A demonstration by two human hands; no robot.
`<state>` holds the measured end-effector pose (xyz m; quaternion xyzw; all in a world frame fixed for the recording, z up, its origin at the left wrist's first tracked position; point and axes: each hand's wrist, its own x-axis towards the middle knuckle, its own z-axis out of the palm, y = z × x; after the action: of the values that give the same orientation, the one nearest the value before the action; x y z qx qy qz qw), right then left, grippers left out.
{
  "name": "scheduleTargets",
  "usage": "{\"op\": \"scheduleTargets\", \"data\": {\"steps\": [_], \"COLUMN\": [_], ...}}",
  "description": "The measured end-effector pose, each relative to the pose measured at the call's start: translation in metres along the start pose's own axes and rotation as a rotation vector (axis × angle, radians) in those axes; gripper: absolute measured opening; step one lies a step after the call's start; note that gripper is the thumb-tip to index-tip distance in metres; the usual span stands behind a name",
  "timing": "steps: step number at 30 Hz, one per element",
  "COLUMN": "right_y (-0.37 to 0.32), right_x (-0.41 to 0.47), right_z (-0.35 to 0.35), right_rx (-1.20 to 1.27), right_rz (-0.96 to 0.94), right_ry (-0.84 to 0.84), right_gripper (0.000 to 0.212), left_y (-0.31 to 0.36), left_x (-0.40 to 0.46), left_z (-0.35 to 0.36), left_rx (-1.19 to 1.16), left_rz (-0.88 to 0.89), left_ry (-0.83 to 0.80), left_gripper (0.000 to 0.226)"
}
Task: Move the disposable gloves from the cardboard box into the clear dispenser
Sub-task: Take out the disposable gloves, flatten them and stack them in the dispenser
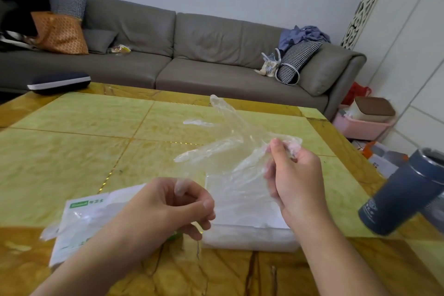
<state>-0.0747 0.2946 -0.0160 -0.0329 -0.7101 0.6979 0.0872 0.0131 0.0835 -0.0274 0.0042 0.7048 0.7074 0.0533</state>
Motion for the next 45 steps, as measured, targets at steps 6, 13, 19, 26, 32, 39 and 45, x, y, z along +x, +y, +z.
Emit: {"op": "scheduleTargets", "data": {"steps": [6, 13, 19, 26, 32, 39, 45], "right_y": [-0.001, 0.007, 0.011, 0.023, 0.032, 0.029, 0.009], "right_x": [0.010, 0.017, 0.007, 0.023, 0.041, 0.037, 0.024], "right_z": [-0.010, -0.028, -0.028, -0.040, -0.045, -0.051, -0.054], "right_rx": [0.039, -0.125, -0.605, -0.811, -1.005, -1.099, -1.200], "right_rz": [0.043, 0.144, 0.039, 0.054, -0.010, -0.052, -0.094], "right_ry": [0.026, -0.072, -0.240, -0.233, -0.136, -0.148, -0.106], "right_gripper": [0.026, 0.030, 0.037, 0.032, 0.016, 0.009, 0.033], "left_y": [-0.004, 0.016, 0.052, -0.008, -0.004, 0.000, -0.015], "left_x": [0.001, -0.002, 0.007, 0.078, 0.095, 0.105, 0.113], "left_z": [-0.001, -0.006, 0.054, 0.083, 0.087, 0.100, 0.098], "left_rx": [-0.154, -0.306, 0.539, 1.152, 1.293, 1.478, 1.537], "left_rz": [-0.008, 0.392, 0.549, -0.008, -0.145, -0.234, -0.123], "left_ry": [-0.032, 0.204, 0.084, -0.071, -0.249, -0.353, -0.350], "left_gripper": [0.026, 0.030, 0.016, 0.033, 0.059, 0.052, 0.043]}}
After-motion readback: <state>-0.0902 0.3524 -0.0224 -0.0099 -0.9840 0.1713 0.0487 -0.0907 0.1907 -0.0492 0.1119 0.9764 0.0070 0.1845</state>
